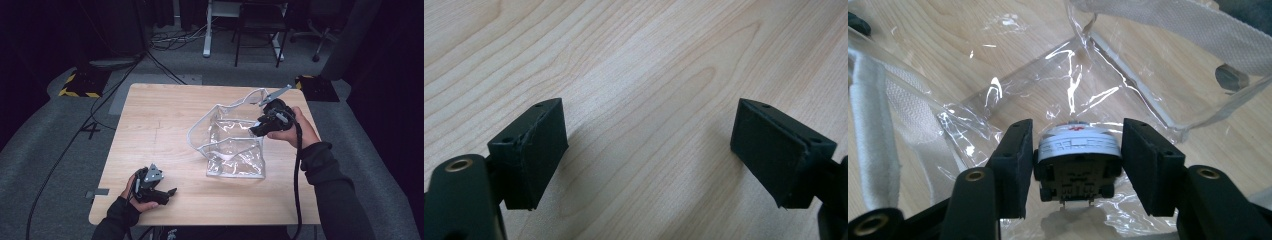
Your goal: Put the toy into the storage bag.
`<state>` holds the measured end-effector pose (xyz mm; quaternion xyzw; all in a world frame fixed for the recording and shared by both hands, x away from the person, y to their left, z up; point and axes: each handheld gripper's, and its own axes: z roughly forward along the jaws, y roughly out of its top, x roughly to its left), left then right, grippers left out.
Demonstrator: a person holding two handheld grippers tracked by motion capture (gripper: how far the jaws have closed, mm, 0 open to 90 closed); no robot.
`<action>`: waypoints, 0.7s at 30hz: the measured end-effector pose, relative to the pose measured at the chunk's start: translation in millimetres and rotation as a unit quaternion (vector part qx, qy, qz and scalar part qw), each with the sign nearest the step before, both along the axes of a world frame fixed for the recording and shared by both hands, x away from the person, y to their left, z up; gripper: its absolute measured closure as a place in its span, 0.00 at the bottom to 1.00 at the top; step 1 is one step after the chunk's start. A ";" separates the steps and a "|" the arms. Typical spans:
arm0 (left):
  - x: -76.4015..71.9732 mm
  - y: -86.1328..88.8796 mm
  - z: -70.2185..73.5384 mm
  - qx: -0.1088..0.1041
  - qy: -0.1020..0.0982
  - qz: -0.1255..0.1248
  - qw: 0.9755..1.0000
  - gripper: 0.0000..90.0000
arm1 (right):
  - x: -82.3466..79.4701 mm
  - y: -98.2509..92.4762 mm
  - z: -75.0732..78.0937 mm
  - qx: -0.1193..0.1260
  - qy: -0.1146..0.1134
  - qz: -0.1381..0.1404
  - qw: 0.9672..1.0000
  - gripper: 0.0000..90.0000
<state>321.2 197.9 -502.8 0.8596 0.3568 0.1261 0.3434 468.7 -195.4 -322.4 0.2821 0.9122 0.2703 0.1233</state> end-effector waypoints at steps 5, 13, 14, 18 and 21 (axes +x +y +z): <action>0.0 -0.1 -0.1 0.000 0.000 0.001 1.000 0.17 | -2.1 0.2 0.3 0.008 -0.011 0.001 1.000 0.53; 0.0 -0.1 0.0 -0.001 0.000 0.001 1.000 0.17 | -4.2 -0.3 -0.2 0.018 -0.022 0.002 1.000 0.53; 0.0 -0.1 0.0 -0.001 0.000 0.001 1.000 0.17 | -4.2 -0.3 -0.2 0.018 -0.022 0.002 1.000 0.53; 0.0 -0.1 0.0 -0.001 0.000 0.001 1.000 0.17 | -5.7 -1.4 1.6 0.024 -0.029 0.001 0.999 0.53; 0.0 -0.1 -0.1 -0.001 0.000 0.001 1.000 0.17 | -6.9 -3.0 2.3 0.031 -0.037 0.004 0.999 0.53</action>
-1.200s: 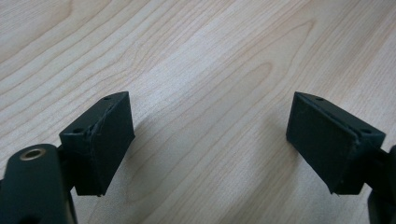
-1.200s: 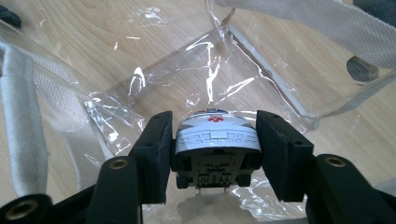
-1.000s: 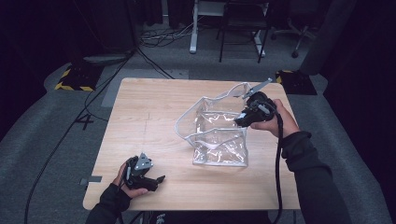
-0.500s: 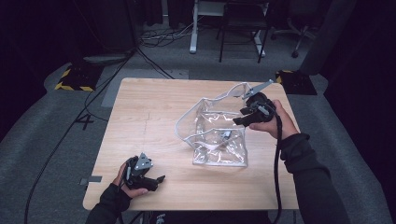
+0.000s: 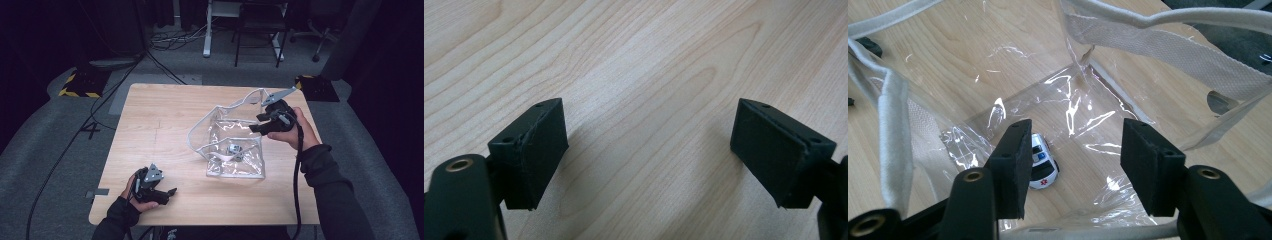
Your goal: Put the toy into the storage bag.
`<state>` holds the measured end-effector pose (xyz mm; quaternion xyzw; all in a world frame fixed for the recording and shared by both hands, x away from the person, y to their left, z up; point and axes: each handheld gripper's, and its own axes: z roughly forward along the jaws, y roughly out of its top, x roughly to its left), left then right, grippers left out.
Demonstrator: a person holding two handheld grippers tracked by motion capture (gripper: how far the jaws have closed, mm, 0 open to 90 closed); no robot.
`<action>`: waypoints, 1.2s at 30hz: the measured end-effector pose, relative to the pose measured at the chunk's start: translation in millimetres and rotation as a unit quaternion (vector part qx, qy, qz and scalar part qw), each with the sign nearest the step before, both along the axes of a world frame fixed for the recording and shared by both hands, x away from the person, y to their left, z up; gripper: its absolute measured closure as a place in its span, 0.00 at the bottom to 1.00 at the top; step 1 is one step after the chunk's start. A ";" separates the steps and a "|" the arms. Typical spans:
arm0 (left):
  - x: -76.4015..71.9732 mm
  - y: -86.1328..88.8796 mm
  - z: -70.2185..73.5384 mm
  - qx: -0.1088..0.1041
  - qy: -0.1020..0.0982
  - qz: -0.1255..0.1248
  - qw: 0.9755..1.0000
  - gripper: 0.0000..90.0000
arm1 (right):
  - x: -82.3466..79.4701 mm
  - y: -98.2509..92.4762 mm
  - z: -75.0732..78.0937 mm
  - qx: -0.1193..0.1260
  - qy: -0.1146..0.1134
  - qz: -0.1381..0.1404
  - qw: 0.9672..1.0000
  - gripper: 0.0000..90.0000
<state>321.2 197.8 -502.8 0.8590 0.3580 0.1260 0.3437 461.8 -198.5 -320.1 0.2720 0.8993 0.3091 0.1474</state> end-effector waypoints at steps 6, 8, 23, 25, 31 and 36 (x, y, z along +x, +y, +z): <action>0.0 0.0 0.0 0.000 0.000 0.000 1.000 0.17 | -1.5 -3.6 1.5 0.028 -0.011 -0.004 1.000 0.52; 0.0 0.0 0.0 0.000 0.000 0.000 1.000 0.17 | -1.7 -3.7 1.2 0.032 -0.011 -0.005 0.999 0.52; 0.1 0.0 0.0 0.000 0.000 -0.001 1.000 0.17 | -6.8 -9.3 6.0 0.076 -0.082 -0.017 0.994 0.45; 0.0 0.0 0.0 0.000 0.000 0.000 1.000 0.17 | -7.8 -9.9 6.4 0.081 -0.083 -0.023 0.993 0.44; 0.1 0.0 0.0 0.000 0.000 -0.001 1.000 0.17 | -10.5 -12.8 8.8 0.095 -0.104 -0.038 0.989 0.35; 0.1 0.0 0.0 0.000 0.000 -0.001 1.000 0.17 | -12.5 -15.5 10.5 0.103 -0.114 -0.042 0.987 0.29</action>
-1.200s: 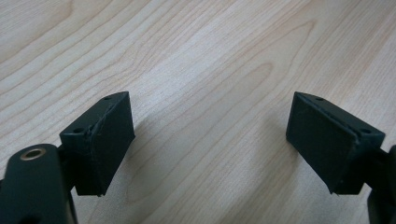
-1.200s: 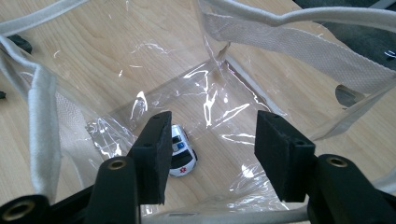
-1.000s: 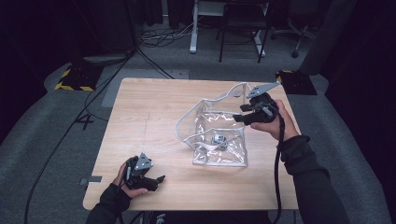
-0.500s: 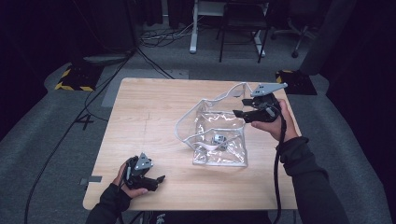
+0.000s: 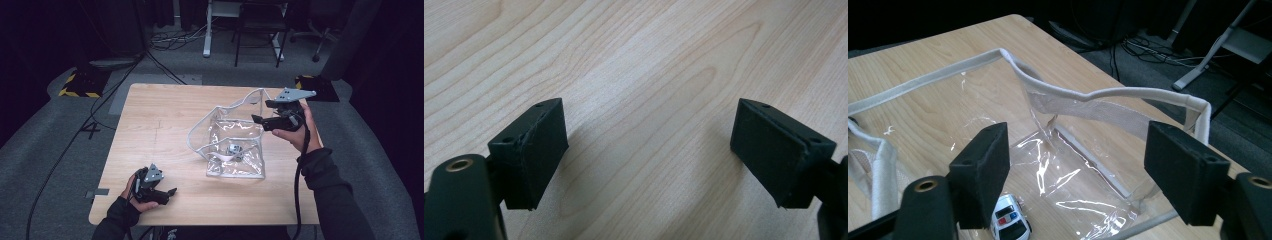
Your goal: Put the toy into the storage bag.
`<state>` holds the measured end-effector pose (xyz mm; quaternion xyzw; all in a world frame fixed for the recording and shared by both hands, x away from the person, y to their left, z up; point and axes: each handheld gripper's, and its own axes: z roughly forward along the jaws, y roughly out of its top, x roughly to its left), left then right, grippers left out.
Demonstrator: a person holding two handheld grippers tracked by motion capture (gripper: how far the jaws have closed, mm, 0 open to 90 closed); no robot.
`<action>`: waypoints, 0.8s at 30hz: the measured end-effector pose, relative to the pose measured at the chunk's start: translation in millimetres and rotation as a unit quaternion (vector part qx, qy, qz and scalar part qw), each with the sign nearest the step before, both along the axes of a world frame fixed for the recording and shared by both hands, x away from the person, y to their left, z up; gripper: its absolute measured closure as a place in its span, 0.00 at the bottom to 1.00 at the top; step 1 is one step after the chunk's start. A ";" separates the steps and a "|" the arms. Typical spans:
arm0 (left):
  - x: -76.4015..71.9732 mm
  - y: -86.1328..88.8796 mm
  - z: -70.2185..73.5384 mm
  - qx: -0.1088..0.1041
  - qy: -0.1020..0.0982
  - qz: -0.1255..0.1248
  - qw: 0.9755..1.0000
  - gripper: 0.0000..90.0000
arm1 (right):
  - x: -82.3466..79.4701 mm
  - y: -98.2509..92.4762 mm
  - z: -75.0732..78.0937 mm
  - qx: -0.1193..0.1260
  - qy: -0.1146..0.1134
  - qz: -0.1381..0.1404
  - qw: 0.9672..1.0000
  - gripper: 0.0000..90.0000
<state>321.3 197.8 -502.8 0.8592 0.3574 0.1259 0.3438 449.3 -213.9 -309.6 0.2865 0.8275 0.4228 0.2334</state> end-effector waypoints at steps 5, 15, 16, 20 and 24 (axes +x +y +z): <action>-0.1 0.0 0.0 0.000 0.000 0.001 1.000 0.17 | -3.1 -4.9 2.9 0.000 -0.011 -0.006 1.000 0.26; 0.0 0.0 0.0 0.000 0.000 0.000 1.000 0.17 | -8.4 -17.6 5.8 0.002 -0.020 -0.016 1.000 0.25; -0.1 0.0 0.1 0.000 0.000 0.000 1.000 0.17 | -9.9 -21.3 7.0 0.006 -0.022 -0.022 0.999 0.25; 0.0 0.0 0.0 0.000 0.000 0.000 1.000 0.17 | -12.4 -27.3 9.8 0.007 -0.025 -0.026 0.999 0.25; 0.1 0.0 0.0 0.000 0.000 0.000 1.000 0.17 | -17.2 -39.0 13.6 0.001 -0.035 -0.036 0.999 0.26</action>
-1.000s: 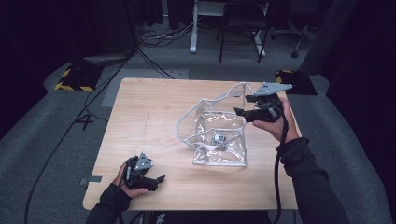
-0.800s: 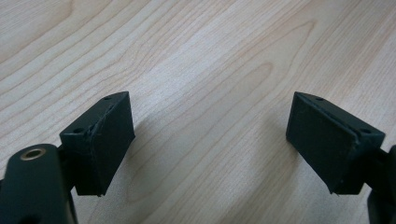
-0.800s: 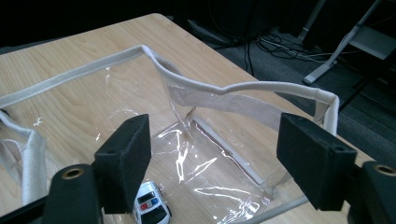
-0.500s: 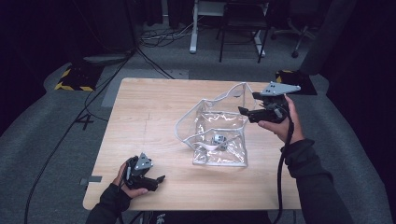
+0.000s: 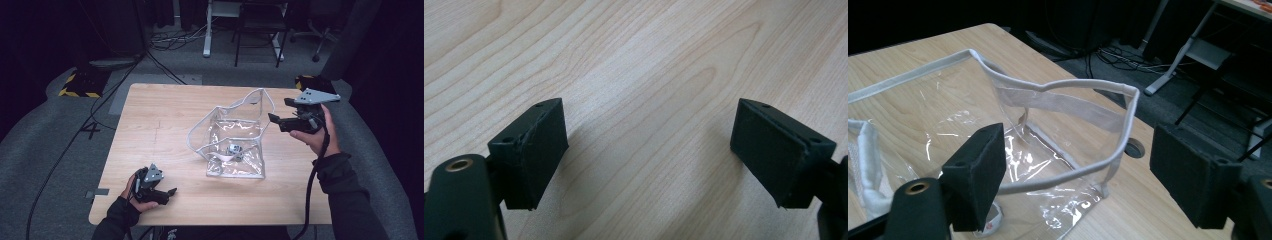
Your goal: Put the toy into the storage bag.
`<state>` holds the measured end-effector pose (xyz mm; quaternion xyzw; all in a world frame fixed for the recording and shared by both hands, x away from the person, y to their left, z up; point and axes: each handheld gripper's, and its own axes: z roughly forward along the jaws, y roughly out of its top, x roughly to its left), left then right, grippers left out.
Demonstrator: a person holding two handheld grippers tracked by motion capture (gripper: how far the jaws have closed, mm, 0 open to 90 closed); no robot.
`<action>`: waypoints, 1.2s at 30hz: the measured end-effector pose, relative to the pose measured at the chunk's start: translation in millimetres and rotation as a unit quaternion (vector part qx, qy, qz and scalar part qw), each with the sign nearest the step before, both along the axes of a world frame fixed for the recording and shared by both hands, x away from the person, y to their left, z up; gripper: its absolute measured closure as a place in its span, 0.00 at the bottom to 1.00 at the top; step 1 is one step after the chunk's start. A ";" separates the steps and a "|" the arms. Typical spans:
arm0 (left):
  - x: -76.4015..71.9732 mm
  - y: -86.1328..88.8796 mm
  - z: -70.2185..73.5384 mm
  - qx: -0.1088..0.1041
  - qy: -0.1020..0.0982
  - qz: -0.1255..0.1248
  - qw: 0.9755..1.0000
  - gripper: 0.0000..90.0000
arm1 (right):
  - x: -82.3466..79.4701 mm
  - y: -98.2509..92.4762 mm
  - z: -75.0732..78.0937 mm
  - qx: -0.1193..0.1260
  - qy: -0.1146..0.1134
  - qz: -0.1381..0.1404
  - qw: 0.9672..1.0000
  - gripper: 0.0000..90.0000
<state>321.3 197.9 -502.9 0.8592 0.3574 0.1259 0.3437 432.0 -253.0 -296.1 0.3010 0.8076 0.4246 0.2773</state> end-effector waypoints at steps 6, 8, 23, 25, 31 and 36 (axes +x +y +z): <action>-0.1 -0.1 0.0 -0.001 0.000 0.000 1.000 0.17 | -6.4 -10.8 0.5 -0.004 -0.004 -0.006 1.000 0.26; -0.1 0.0 0.0 0.000 0.000 0.000 1.000 0.17 | -7.9 -14.3 0.2 -0.006 -0.009 -0.008 1.000 0.26; -0.1 0.0 0.0 0.000 0.000 0.000 1.000 0.17 | -17.6 -33.2 -6.6 -0.012 -0.020 -0.020 1.000 0.26; -0.1 0.0 0.0 0.000 0.000 0.000 1.000 0.17 | -20.0 -35.0 -9.1 -0.010 -0.019 -0.019 1.000 0.27; 0.1 0.0 0.0 0.000 0.000 -0.001 1.000 0.17 | -23.6 -38.1 -12.7 -0.008 -0.021 -0.017 1.000 0.27; 0.0 0.0 0.0 0.000 0.000 0.000 1.000 0.17 | -26.4 -38.8 -16.6 -0.009 -0.017 -0.020 1.000 0.27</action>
